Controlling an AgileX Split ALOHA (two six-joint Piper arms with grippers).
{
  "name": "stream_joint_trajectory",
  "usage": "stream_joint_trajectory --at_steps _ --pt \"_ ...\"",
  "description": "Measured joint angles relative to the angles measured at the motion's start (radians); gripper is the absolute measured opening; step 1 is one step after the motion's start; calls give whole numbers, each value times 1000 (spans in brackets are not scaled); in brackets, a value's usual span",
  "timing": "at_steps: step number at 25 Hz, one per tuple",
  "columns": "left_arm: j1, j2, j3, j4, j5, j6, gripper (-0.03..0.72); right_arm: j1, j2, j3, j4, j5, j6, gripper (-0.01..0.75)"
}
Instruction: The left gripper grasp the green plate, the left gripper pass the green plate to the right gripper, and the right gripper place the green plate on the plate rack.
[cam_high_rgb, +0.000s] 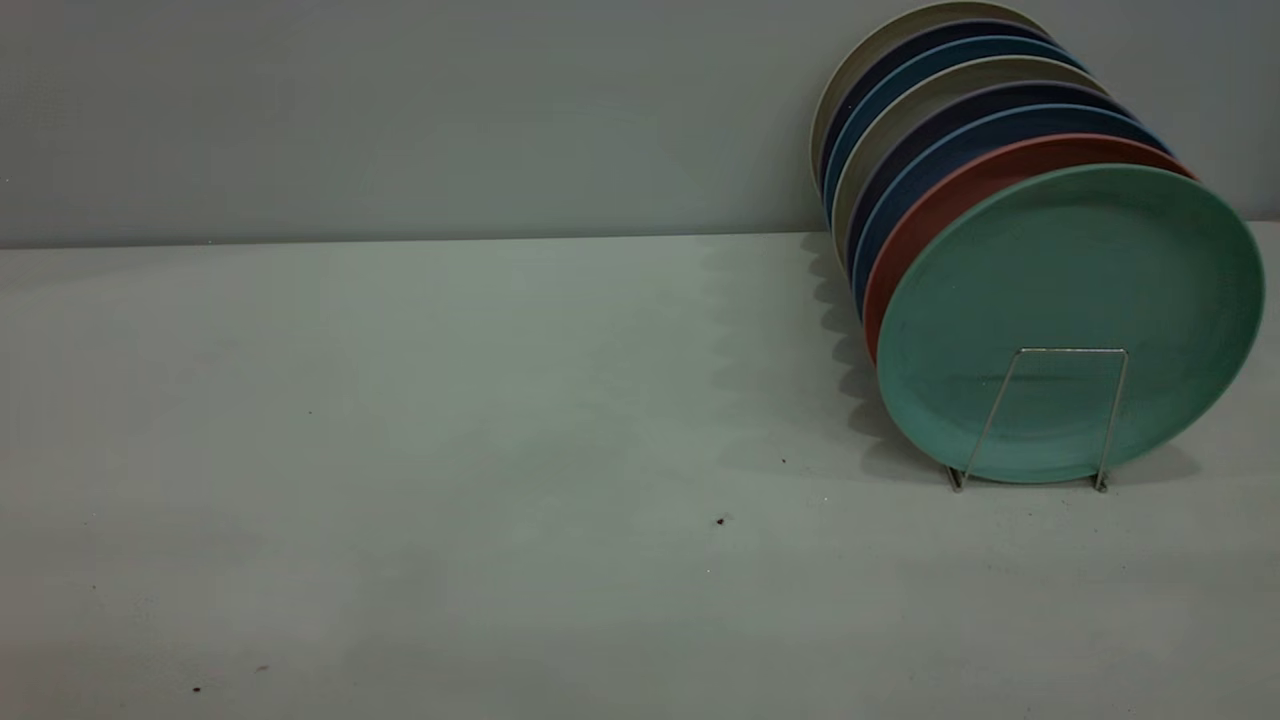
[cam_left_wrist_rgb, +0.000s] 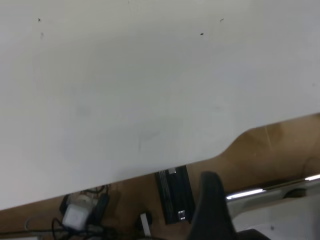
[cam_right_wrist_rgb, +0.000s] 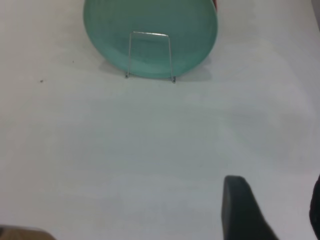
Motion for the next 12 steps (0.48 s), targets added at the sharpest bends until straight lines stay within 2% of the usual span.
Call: stream_joint_trajectory --at_steps 3,8,12 --pt "8 -71 0 0 0 0 580 -6 0 0 1 0 0 353" --pt "31 -224 0 1 2 -1 580 -61 0 0 3 0 1 353" --pt "53 -339 0 1 8 -1 580 -49 0 0 3 0 1 353"
